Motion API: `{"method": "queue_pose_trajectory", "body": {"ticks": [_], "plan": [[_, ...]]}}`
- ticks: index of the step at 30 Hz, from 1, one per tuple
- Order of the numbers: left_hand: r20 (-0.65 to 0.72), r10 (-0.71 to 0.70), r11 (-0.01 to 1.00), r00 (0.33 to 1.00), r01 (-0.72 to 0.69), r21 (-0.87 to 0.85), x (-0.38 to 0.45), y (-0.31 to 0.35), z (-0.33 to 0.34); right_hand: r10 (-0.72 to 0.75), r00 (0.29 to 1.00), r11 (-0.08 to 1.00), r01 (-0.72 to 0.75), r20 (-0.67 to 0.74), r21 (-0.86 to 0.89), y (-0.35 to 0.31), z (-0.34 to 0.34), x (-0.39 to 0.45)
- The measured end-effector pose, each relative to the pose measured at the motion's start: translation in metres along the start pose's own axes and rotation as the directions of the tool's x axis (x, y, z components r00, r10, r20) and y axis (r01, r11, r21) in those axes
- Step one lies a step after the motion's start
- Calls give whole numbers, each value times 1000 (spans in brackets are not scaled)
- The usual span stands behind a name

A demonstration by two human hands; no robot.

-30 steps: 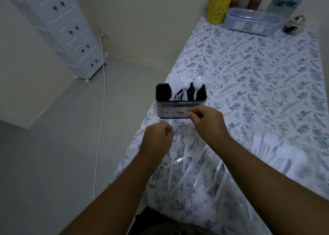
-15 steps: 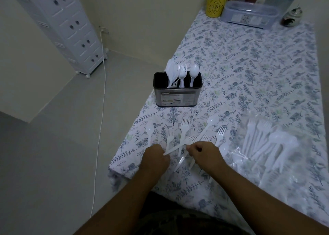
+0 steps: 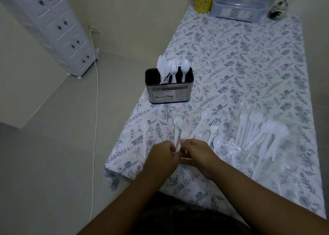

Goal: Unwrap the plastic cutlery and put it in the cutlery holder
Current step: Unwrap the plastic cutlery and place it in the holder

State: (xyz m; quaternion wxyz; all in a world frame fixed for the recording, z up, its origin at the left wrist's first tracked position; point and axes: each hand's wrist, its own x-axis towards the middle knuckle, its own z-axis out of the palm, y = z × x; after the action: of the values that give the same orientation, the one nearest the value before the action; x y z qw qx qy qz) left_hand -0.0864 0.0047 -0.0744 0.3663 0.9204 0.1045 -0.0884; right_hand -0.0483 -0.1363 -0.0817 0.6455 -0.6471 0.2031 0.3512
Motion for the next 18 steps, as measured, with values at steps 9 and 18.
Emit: {"method": "queue_pose_trajectory", "body": {"ticks": [9, 18], "plan": [[83, 77, 996, 994, -74, -45, 3, 9, 11, -233, 951, 948, 174, -206, -267, -8, -1, -14], [-22, 44, 986, 999, -40, 163, 46, -2, 35, 59, 982, 981, -24, -180, 193, 5, -27, -10]]}}
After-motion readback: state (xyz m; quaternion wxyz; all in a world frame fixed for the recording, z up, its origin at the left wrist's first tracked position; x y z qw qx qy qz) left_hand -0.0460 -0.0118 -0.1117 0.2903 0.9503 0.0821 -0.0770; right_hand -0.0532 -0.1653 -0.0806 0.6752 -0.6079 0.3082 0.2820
